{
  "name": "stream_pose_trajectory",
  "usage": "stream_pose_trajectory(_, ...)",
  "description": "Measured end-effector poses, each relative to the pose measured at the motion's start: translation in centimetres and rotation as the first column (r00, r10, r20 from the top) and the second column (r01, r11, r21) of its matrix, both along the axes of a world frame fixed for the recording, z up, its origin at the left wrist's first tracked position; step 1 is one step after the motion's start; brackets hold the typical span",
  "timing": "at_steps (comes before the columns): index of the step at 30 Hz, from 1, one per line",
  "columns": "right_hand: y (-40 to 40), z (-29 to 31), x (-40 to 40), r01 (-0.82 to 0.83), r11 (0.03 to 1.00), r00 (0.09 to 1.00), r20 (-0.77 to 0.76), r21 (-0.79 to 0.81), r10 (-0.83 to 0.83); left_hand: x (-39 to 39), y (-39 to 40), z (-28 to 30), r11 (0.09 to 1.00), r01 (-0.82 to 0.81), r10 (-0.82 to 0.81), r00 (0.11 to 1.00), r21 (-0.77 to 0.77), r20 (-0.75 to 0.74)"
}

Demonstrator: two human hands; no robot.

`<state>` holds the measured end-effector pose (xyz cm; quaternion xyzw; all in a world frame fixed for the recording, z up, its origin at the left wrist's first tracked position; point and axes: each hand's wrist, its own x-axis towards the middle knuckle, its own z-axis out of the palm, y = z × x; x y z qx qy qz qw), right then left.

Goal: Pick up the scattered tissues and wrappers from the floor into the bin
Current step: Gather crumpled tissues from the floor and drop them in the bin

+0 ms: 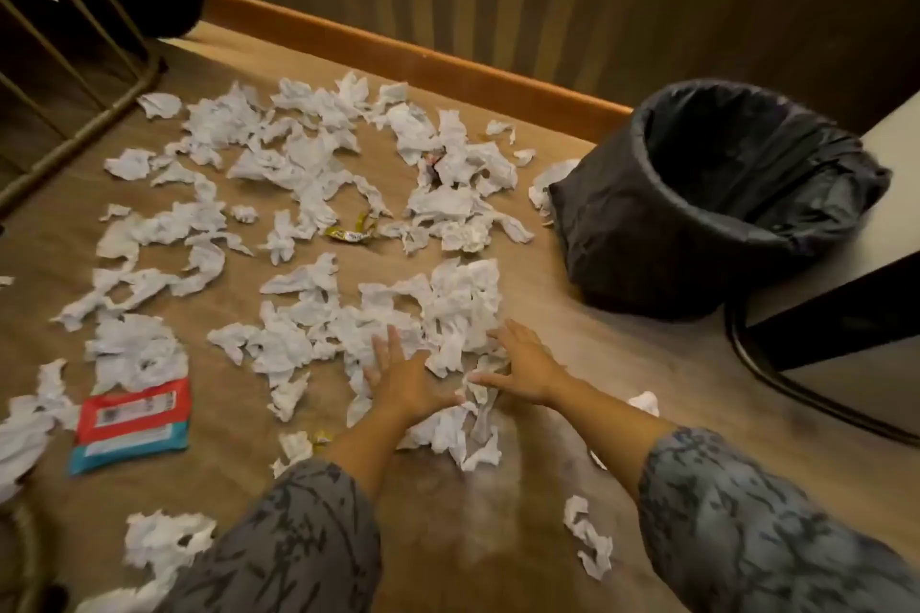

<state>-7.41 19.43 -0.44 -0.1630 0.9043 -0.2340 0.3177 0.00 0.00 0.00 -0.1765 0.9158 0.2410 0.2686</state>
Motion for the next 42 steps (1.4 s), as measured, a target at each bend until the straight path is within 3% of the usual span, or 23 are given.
stream_pose_trajectory(3, 0.1, -1.4, 1.2, -0.174, 0.983, 0.984, -0.030, 0.058, 0.176, 2.6, -0.9, -2.4, 0.992, -0.074, 0.076, 0.997, -0.101, 0.012)
stream_pose_trajectory(6, 0.3, -3.7, 4.1, -0.267, 0.964, 0.959, -0.093, 0.005, 0.267, 5.8, -1.0, -5.3, 0.985, -0.172, 0.172, 0.980, 0.011, -0.096)
stream_pose_trajectory(10, 1.7, -6.6, 8.6, -0.386, 0.922, 0.896, -0.249, -0.023, 0.368, 9.2, 1.0, -7.9, 0.977, -0.209, 0.206, 0.909, 0.029, -0.363)
stream_pose_trajectory(15, 4.5, -8.6, 12.4, -0.368, 0.903, 0.865, -0.438, -0.223, 0.245, 13.1, 4.8, -8.9, 0.950, -0.274, 0.312, 0.823, 0.150, -0.475)
stream_pose_trajectory(19, 6.1, -7.8, 12.4, -0.214, 0.936, 0.905, -0.417, -0.281, 0.082, 14.2, 6.6, -8.0, 0.885, -0.331, 0.460, 0.731, 0.327, -0.504)
stream_pose_trajectory(23, 6.2, -7.2, 12.5, 0.073, 0.938, 0.955, -0.246, -0.339, -0.163, 12.1, 6.7, -5.9, 0.828, -0.336, 0.547, 0.658, 0.448, -0.517)
stream_pose_trajectory(25, 6.3, -7.3, 11.9, 0.130, 0.923, 0.955, -0.205, -0.363, -0.215, 10.9, 6.0, -5.2, 0.778, -0.340, 0.615, 0.588, 0.529, -0.526)
stream_pose_trajectory(29, 7.5, -7.5, 9.9, 0.166, 0.943, 0.896, -0.355, -0.287, -0.266, 8.7, 3.4, -4.7, 0.673, -0.469, 0.740, 0.434, 0.572, -0.514)
stream_pose_trajectory(33, 8.2, -7.3, 8.5, 0.235, 0.919, 0.853, -0.387, -0.316, -0.351, 6.5, 1.6, -5.7, 0.785, -0.521, 0.610, 0.555, 0.335, -0.566)
stream_pose_trajectory(38, 7.5, -8.1, 8.9, -0.027, 0.990, 0.895, -0.444, -0.141, -0.039, 6.6, 2.7, -8.9, 0.901, -0.400, 0.430, 0.785, 0.166, -0.446)
stream_pose_trajectory(40, 7.1, -9.1, 9.7, -0.116, 0.985, 0.891, -0.451, -0.130, 0.045, 8.0, 3.9, -9.7, 0.932, -0.331, 0.360, 0.807, 0.145, -0.469)
stream_pose_trajectory(42, 7.0, -10.3, 10.6, -0.190, 0.948, 0.889, -0.455, -0.253, 0.057, 9.7, 5.1, -9.6, 0.930, -0.328, 0.365, 0.771, 0.165, -0.523)
